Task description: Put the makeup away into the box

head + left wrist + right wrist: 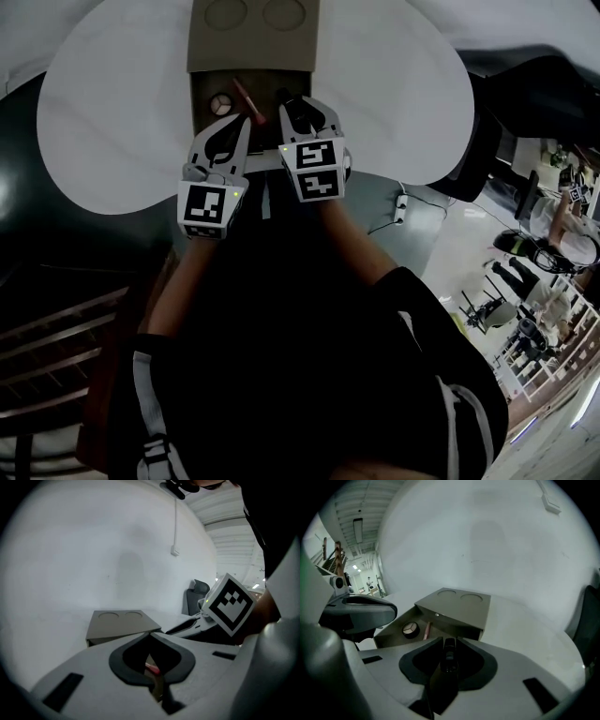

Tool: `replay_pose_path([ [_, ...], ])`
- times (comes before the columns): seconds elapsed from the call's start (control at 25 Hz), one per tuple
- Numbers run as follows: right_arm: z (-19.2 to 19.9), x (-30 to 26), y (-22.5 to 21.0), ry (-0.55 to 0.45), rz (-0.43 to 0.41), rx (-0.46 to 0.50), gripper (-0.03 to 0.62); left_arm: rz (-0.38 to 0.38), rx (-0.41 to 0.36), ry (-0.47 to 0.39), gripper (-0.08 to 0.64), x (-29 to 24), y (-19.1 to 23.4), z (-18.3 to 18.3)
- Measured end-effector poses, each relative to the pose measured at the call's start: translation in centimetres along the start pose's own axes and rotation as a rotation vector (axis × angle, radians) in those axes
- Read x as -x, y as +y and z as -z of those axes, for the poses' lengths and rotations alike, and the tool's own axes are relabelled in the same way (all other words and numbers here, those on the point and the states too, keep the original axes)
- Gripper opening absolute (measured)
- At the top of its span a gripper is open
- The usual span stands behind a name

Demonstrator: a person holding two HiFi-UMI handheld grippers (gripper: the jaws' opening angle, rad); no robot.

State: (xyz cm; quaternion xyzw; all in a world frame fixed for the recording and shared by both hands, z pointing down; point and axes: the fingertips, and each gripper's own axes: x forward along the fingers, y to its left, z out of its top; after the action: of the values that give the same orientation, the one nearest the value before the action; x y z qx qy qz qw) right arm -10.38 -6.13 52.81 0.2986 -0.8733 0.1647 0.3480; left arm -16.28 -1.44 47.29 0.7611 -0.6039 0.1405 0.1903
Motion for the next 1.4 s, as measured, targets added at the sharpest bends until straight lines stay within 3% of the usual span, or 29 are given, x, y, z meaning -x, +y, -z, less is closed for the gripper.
replay_pose_path([
  [0.24, 1.4, -1.4, 0.6, 0.051, -0.004, 0.0, 0.106, 0.01, 0.029, 0.02, 0.003, -0.2, 0.2, 1.0],
  [0.44, 2.1, -2.0, 0.7, 0.093, 0.006, 0.024, 0.11, 0.016, 0.007, 0.02, 0.003, -0.4, 0.2, 1.2],
  [0.84, 2.3, -0.9, 1.0, 0.091, 0.015, 0.016, 0.153, 0.001, -0.017, 0.002, 0.003, 0.7, -0.6, 0.4],
  [0.96, 2.3, 0.0, 0.5, 0.064, 0.03, 0.017, 0.152, -0.002, -0.037, -0.002, 0.003, 1.0, -1.0, 0.5],
  [1.08, 1.6, 1.3, 0.1, 0.022, 0.036, 0.023, 0.104, -0.015, -0.006, -0.032, 0.003, 1.2, -1.5, -0.5],
  [1.24, -0.9, 3.6, -0.4, -0.086, 0.048, 0.027, 0.04, -0.029, -0.013, -0.074, 0.003, 1.5, -1.8, -1.9],
  [1.4, -4.0, 6.9, -0.9, -0.214, 0.063, 0.035, 0.025, -0.048, -0.025, -0.122, 0.003, 2.2, -2.3, -4.2],
])
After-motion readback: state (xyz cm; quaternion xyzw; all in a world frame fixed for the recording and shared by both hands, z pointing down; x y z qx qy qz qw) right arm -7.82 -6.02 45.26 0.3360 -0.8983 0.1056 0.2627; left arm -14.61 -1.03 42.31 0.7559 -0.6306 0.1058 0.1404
